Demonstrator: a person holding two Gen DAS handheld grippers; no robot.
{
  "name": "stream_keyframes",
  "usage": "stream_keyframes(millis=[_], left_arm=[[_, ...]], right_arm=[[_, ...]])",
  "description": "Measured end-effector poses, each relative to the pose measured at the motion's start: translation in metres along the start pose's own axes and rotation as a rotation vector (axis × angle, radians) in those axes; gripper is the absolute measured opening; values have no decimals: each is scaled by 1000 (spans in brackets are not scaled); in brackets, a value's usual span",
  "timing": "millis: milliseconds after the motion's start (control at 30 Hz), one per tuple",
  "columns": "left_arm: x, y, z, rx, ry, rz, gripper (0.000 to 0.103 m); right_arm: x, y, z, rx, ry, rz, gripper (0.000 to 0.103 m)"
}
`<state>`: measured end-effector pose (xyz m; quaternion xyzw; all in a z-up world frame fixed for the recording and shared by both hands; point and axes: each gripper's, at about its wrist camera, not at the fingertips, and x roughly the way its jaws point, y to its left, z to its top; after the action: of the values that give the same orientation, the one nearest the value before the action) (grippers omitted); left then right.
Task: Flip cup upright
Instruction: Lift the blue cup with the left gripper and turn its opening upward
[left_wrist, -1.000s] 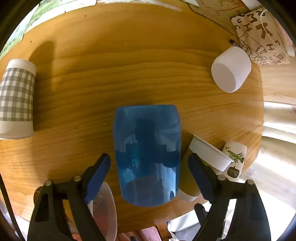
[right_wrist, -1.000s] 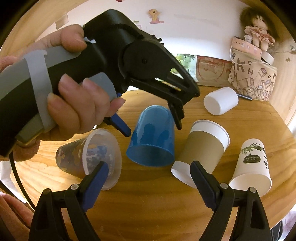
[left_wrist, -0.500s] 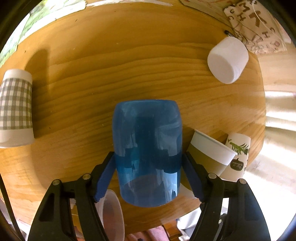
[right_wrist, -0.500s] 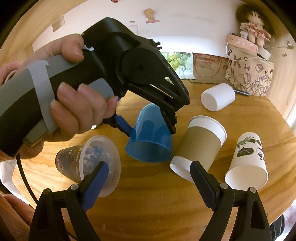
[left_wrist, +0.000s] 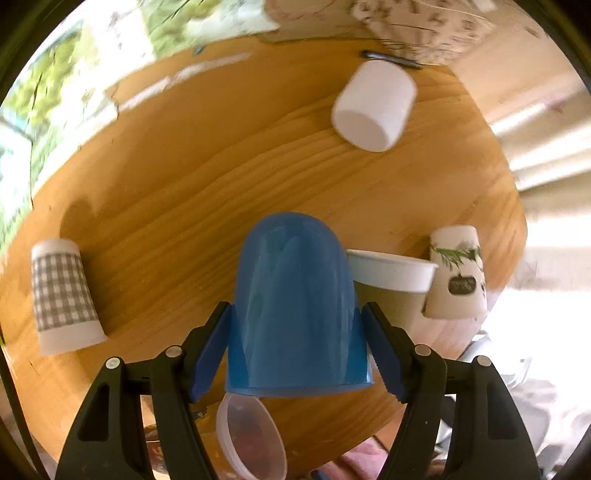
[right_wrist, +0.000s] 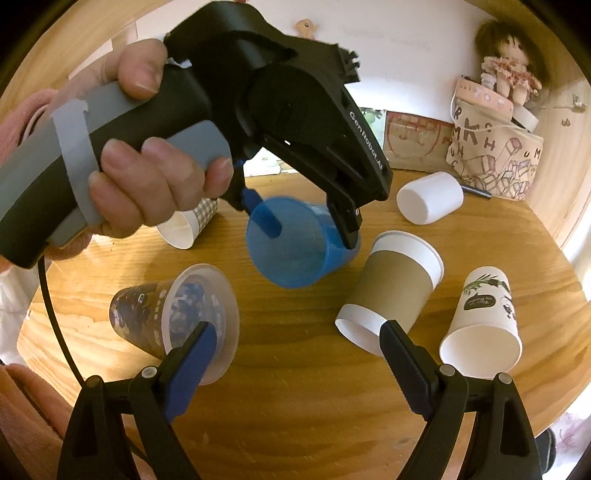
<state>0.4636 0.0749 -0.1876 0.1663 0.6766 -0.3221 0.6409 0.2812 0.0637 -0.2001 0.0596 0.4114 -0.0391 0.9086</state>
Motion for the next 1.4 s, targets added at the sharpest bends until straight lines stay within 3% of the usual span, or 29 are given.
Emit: stream_keyframes(millis=[400,633,800,967,1100,1233,1400], left_arm=[[-35,-37,-34,296,-86,-74,74],[-40,-59,-63,478,-156,-94,74],[-40,-76,-86,602,-160,-113,74],[-35,-87,-106,730,-172,-46,74],[-29,-90,-118,817,-138,-41,74],[-19,-100,-132,946,-138,40,74],[-11,-105,-142,1043,-89,36,74]], right_arm=[[-30,6,-13,-37,-17,-24,90],[-54,6,-34,-110,6,-43,90],[-70,2,-49,-163,26,-51,90],[-82,3,-58,-234,36,-29,90],[-88,10,-65,-290,44,4,90],[-91,13,-68,-334,42,29,90],[-89,16,-72,-417,52,36,90]])
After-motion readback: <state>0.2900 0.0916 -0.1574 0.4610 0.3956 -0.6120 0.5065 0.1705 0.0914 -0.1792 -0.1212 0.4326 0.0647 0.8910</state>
